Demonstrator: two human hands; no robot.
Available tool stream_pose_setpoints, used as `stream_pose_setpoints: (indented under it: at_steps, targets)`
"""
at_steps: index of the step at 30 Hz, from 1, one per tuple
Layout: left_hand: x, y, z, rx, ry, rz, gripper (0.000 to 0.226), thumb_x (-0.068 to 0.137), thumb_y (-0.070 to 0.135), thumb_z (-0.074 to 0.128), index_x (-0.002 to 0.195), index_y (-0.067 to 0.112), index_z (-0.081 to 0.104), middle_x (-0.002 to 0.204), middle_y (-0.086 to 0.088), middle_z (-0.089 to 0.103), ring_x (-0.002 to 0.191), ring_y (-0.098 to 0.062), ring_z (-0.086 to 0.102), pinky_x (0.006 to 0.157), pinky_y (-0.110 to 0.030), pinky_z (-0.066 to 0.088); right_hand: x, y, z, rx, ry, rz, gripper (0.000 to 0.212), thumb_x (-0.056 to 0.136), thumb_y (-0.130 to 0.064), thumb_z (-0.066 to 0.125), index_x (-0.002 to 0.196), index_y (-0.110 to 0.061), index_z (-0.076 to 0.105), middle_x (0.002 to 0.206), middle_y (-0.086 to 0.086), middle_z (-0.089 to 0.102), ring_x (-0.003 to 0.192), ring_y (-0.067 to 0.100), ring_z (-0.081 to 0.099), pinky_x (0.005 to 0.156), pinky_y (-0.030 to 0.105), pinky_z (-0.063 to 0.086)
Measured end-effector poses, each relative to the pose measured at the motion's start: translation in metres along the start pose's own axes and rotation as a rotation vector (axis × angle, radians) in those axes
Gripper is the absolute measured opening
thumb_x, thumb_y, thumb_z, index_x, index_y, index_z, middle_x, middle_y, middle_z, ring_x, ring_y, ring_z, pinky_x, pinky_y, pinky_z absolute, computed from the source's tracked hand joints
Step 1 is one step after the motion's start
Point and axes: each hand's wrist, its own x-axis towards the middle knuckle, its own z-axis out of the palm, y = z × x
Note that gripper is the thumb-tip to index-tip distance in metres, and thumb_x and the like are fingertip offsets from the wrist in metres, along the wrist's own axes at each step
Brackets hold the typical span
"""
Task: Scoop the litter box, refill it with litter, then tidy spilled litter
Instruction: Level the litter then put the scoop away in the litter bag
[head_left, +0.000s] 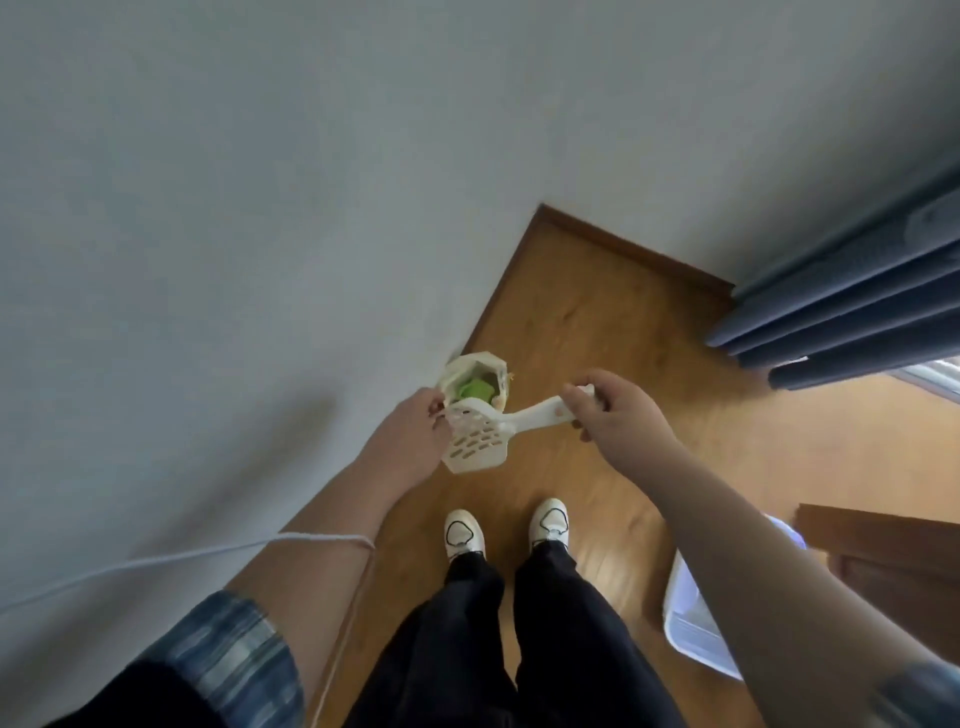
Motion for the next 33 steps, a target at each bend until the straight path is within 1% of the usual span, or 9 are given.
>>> stream_pose_setpoints:
  at_steps: [3,7,13,15,19,23,27,30,33]
  targets:
    - [0.053,-0.031,0.03,0.066,0.023,0.011,0.044,0.099,0.021,0.05,0.143,0.021,0.043,0.142,-0.003,0.05,0.123,-0.019,0.051,0.094,-0.028,0.039,0.056,0.038,0.044,0.034,0.029,0.086,0.022,0.096,-0.049,0.054,0.095,-0.029,0.064,0.075,-0.004,0.069,0.065,0.013,0.066,0.051,0.026,0.044]
    - [0.137,-0.088,0.089,0.095,0.005,-0.029,0.049,0.098,0.024,0.051,0.145,0.024,0.041,0.146,-0.001,0.048,0.13,-0.021,0.048,0.104,-0.036,0.042,0.146,0.107,0.117,0.055,0.056,0.166,0.023,0.097,-0.049,0.054,0.095,-0.029,0.064,0.075,-0.002,0.07,0.067,0.02,0.068,0.053,0.031,0.051]
    - [0.262,-0.174,0.168,0.193,0.036,-0.03,0.049,0.096,0.026,0.049,0.144,0.028,0.039,0.138,0.0,0.052,0.121,-0.021,0.055,0.091,-0.032,0.047,0.297,0.212,0.232,-0.036,0.06,0.214,0.032,0.096,-0.053,0.049,0.104,-0.023,0.058,0.082,0.0,0.07,0.07,0.02,0.069,0.057,0.037,0.059]
    - [0.292,-0.193,0.189,0.241,0.012,-0.036,0.045,0.094,0.024,0.048,0.139,0.025,0.043,0.13,-0.001,0.055,0.113,-0.022,0.057,0.088,-0.038,0.052,0.337,0.24,0.263,-0.109,0.023,0.22,0.033,0.096,-0.053,0.048,0.104,-0.022,0.056,0.084,0.001,0.07,0.072,0.019,0.069,0.058,0.039,0.059]
    - [0.333,-0.214,0.223,0.269,-0.01,-0.017,0.034,0.094,0.024,0.048,0.129,0.022,0.048,0.116,0.001,0.057,0.097,-0.02,0.06,0.081,-0.043,0.055,0.398,0.281,0.306,-0.214,-0.049,0.252,0.039,0.096,-0.051,0.047,0.109,-0.015,0.058,0.088,0.004,0.069,0.073,0.02,0.068,0.051,0.028,0.05]
    - [0.344,-0.22,0.243,0.275,-0.041,-0.031,0.039,0.094,0.022,0.048,0.133,0.024,0.044,0.119,0.002,0.054,0.1,-0.02,0.057,0.081,-0.039,0.052,0.422,0.3,0.327,-0.194,-0.119,0.269,0.042,0.096,-0.048,0.047,0.104,-0.01,0.062,0.089,0.01,0.072,0.079,0.027,0.072,0.075,0.047,0.061]
    - [0.331,-0.211,0.24,0.279,-0.067,-0.041,0.044,0.091,0.02,0.047,0.135,0.025,0.042,0.115,0.002,0.053,0.099,-0.02,0.056,0.08,-0.042,0.053,0.405,0.299,0.317,-0.183,-0.116,0.352,0.042,0.097,-0.049,0.041,0.113,-0.014,0.055,0.094,0.007,0.069,0.078,0.026,0.071,0.072,0.046,0.061]
    - [0.309,-0.19,0.217,0.289,-0.055,-0.048,0.048,0.091,0.022,0.049,0.139,0.025,0.041,0.116,0.002,0.055,0.103,-0.021,0.057,0.082,-0.044,0.053,0.376,0.285,0.291,-0.185,-0.112,0.394,0.04,0.097,-0.045,0.037,0.117,-0.014,0.052,0.095,0.005,0.064,0.081,0.026,0.069,0.063,0.035,0.055]
    - [0.276,-0.153,0.18,0.316,-0.037,-0.06,0.047,0.092,0.026,0.05,0.138,0.025,0.041,0.119,0.0,0.055,0.105,-0.022,0.057,0.082,-0.044,0.053,0.335,0.251,0.248,-0.142,-0.105,0.433,0.036,0.097,-0.038,0.041,0.124,-0.017,0.049,0.091,0.002,0.061,0.081,0.024,0.069,0.073,0.042,0.06]
